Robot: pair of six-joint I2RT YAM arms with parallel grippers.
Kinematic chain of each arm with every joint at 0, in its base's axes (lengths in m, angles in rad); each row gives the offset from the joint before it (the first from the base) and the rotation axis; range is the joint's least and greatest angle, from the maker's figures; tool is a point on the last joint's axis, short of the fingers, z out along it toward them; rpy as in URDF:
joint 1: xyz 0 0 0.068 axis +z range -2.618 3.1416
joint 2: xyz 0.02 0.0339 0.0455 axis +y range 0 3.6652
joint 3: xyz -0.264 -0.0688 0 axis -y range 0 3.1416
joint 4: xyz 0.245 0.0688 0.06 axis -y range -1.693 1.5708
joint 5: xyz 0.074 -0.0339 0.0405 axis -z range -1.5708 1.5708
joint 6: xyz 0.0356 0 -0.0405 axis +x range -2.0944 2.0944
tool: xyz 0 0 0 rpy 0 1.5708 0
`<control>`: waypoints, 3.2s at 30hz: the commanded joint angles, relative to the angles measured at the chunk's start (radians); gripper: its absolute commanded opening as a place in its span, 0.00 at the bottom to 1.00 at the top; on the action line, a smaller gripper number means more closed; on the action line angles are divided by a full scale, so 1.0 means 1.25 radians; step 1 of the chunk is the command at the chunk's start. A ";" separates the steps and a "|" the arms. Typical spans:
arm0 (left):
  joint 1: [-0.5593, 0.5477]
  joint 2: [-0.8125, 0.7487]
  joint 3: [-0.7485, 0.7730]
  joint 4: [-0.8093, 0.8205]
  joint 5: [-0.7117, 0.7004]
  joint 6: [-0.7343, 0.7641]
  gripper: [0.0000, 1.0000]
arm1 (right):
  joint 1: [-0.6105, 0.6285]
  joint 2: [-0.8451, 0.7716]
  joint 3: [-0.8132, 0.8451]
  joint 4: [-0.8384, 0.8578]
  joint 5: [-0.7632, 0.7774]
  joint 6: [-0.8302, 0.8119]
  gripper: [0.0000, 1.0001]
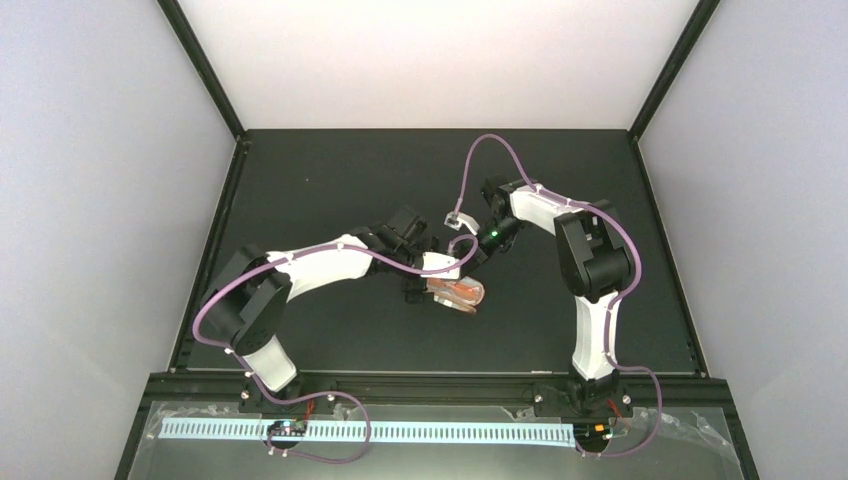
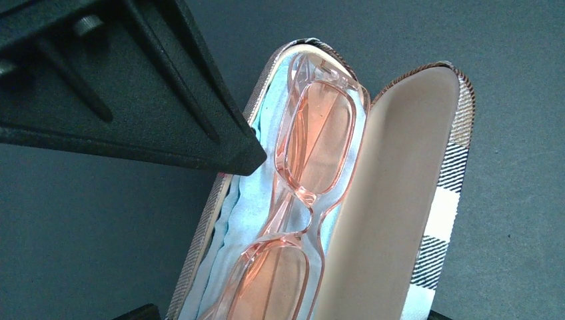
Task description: Organize the sunglasses
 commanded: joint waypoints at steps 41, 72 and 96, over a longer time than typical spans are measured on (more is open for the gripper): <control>0.007 0.082 0.061 0.067 0.003 -0.019 0.74 | -0.011 -0.006 0.043 -0.067 -0.083 -0.011 0.20; 0.008 0.092 0.036 0.063 0.044 -0.023 0.54 | -0.050 0.062 0.067 -0.114 -0.174 0.011 0.53; 0.028 0.089 0.055 0.046 0.105 -0.083 0.38 | -0.076 -0.045 -0.038 -0.079 -0.057 -0.035 0.71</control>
